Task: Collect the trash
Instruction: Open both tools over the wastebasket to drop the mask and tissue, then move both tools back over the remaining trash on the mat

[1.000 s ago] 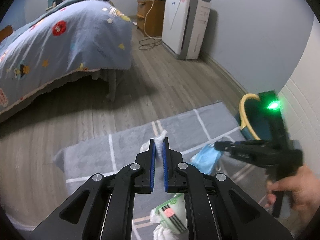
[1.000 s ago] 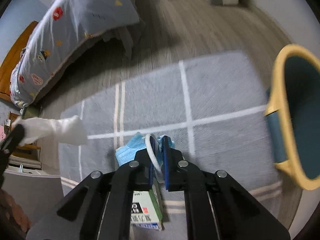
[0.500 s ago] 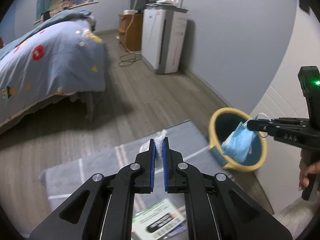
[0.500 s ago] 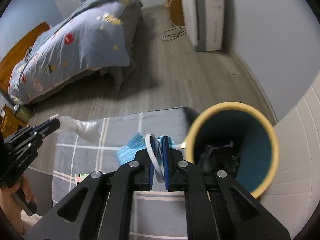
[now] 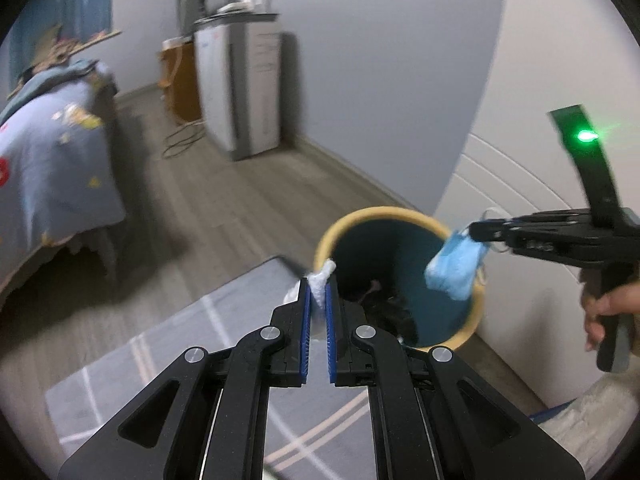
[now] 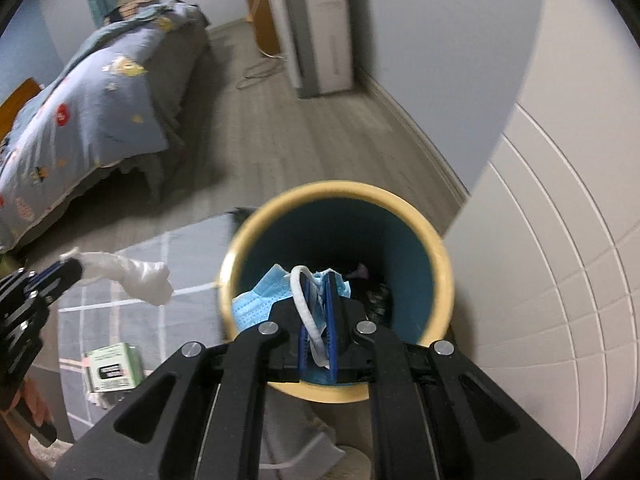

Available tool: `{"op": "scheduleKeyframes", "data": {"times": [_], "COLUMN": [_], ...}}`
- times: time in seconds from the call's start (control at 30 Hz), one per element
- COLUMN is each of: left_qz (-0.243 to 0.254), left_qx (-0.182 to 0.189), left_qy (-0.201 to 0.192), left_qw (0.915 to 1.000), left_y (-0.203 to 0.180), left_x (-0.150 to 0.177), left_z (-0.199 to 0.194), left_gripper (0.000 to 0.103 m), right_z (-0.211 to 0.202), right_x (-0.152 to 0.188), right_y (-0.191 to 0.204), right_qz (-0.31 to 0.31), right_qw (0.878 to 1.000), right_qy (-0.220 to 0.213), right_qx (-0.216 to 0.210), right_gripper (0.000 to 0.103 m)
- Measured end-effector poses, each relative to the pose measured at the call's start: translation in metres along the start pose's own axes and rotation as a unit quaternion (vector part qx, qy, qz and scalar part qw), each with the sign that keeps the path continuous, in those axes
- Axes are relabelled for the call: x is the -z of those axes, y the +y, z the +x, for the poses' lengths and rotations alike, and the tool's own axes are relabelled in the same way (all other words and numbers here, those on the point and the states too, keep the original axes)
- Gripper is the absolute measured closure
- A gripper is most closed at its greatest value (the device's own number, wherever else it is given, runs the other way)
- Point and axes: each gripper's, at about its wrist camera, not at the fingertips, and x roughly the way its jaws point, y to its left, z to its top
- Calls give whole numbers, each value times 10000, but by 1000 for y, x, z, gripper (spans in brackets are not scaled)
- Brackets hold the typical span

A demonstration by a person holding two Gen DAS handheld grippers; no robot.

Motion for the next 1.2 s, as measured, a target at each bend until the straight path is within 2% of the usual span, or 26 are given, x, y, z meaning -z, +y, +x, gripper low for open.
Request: {"op": "scheduleKeyframes", "data": {"times": [0.2, 0.37, 0.43, 0.47, 0.53, 0.57, 0.6, 0.67, 0.73, 0.8, 0.9, 1.0, 1.2], "left_qz": [273, 643, 723, 740, 728, 713, 695, 671, 702, 751, 839, 857, 789], "left_qx": [305, 242, 209, 183, 92, 87, 92, 45, -57, -186, -420, -689, -1029], "left_qy": [182, 499, 558, 570, 540, 502, 462, 436, 362, 321, 298, 274, 288], "left_qw": [9990, 9964, 9956, 9955, 9958, 9962, 9965, 9968, 9969, 9965, 9951, 9936, 9911], "left_y": [-35, -56, -60, -61, -59, -59, -59, -56, -54, -53, -48, -43, -24], "left_x": [2, 15, 17, 19, 20, 21, 21, 20, 21, 22, 26, 30, 43], "left_z": [33, 63, 67, 68, 67, 65, 63, 60, 55, 50, 37, 25, -6], "left_gripper": [96, 96, 87, 82, 54, 50, 47, 42, 27, 20, 13, 9, 7], "right_z": [28, 47, 50, 50, 50, 49, 47, 44, 40, 36, 27, 21, 11], "right_x": [8, 9, 9, 9, 9, 9, 8, 7, 6, 4, 2, 0, 6], "right_y": [-36, -39, -38, -39, -39, -40, -40, -42, -40, -38, -33, -24, 8], "right_qz": [361, 343, 295, 286, 324, 366, 405, 441, 438, 427, 460, 462, 259], "right_qw": [9985, 9974, 9974, 9974, 9973, 9974, 9973, 9975, 9976, 9979, 9983, 9986, 9996], "right_qy": [348, 494, 484, 470, 451, 418, 374, 320, 293, 208, 57, -19, -3], "right_qx": [228, 404, 449, 469, 477, 469, 477, 454, 445, 440, 351, 240, 96], "right_gripper": [96, 96, 94, 91, 75, 61, 54, 51, 42, 24, 10, 7, 6]}}
